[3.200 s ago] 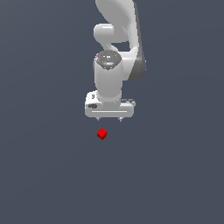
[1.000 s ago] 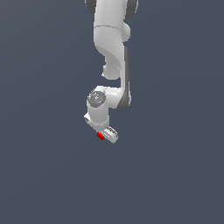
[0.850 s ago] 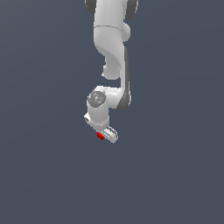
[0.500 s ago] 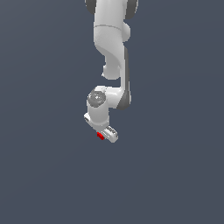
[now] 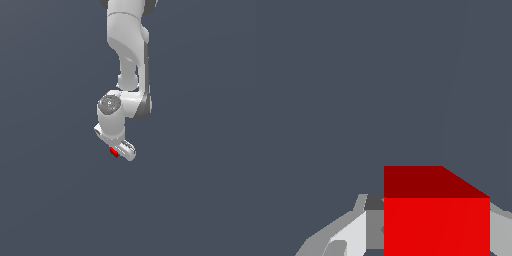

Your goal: Pick up the red cube and move it to a goal position.

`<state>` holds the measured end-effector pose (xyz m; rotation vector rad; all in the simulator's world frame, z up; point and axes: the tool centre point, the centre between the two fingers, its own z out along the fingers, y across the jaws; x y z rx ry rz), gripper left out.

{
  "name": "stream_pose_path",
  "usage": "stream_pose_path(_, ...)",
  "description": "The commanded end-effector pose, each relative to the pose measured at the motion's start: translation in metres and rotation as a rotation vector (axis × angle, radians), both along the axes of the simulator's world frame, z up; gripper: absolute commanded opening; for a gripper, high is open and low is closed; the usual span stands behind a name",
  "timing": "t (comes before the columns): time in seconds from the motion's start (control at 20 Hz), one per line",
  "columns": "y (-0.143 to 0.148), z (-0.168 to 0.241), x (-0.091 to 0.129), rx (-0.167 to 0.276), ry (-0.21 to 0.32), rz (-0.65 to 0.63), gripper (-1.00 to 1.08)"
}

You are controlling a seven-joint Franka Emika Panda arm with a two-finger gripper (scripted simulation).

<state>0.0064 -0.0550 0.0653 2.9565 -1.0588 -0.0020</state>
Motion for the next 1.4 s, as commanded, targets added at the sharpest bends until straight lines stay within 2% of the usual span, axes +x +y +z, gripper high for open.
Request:
stream_pose_path(0.0, 0.001, 0.021, 0.004, 0.000, -0.002, 0.000, -1.00)
stream_pose_path(0.7, 0.007, 0.158, 0.035, -0.001, -0.001, -0.002, -1.00)
stream_pose_path(1.0, 0.009, 0.190, 0.044, 0.000, -0.002, -0.002, -1.00)
stream_pose_path(1.35, 0.010, 0.203, 0.048, 0.000, -0.002, -0.002, -1.00)
